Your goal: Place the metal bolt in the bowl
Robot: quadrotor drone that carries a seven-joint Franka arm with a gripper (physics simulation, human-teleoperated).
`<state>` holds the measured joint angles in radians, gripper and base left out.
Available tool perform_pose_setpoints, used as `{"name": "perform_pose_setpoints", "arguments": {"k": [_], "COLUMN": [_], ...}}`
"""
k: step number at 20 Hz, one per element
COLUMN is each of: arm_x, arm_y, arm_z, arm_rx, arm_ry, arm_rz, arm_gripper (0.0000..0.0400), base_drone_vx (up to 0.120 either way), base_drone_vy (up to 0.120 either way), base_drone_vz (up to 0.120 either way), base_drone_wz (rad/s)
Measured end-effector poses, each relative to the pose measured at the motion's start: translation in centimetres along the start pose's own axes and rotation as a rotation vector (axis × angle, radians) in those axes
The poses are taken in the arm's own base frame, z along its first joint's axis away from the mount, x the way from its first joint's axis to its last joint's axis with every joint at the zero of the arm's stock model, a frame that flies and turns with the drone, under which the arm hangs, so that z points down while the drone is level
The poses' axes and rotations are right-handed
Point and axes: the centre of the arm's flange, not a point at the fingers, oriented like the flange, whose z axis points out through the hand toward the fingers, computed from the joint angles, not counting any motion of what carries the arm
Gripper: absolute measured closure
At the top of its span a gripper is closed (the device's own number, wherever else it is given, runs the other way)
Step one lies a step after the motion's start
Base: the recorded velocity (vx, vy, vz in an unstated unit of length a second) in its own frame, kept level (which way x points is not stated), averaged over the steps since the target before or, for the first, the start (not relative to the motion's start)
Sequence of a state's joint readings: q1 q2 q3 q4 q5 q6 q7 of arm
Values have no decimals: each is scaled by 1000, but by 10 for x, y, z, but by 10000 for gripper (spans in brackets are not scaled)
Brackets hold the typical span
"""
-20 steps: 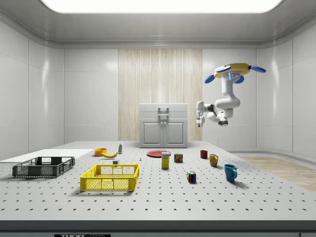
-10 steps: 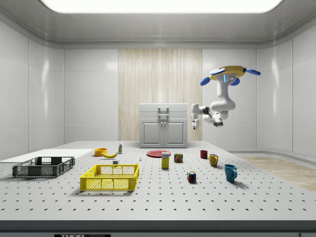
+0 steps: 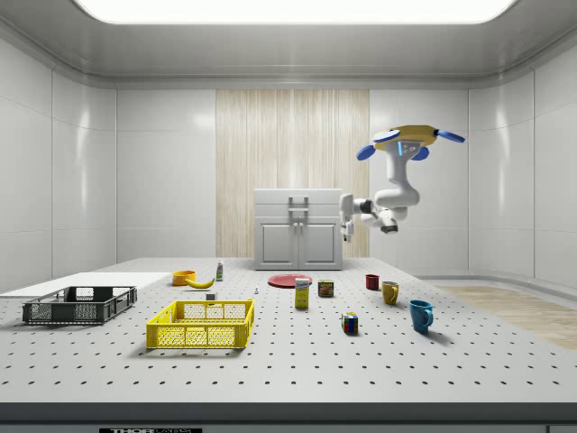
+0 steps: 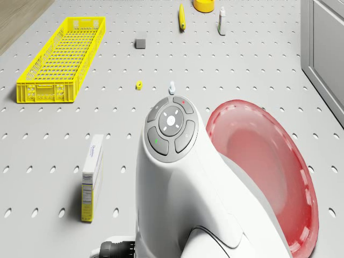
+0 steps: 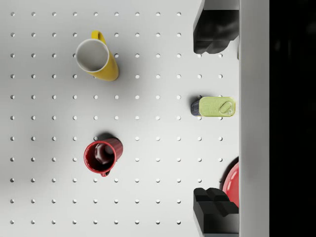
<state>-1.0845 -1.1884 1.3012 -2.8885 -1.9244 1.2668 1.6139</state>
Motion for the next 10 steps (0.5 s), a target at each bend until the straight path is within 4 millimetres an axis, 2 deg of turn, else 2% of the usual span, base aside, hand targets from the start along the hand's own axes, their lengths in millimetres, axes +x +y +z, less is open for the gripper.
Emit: {"name": "perform_pose_setpoints", "arguments": {"k": [10], "arm_x": [0], "arm_y": [0], "arm_z": [0], "arm_rx": [0], "arm_ry": [0], "arm_rz": [0], "arm_gripper": [0], "base_drone_vx": [120], "base_drone_vy": [0], "base_drone_vz": [0], "base_drone_wz": [0]}}
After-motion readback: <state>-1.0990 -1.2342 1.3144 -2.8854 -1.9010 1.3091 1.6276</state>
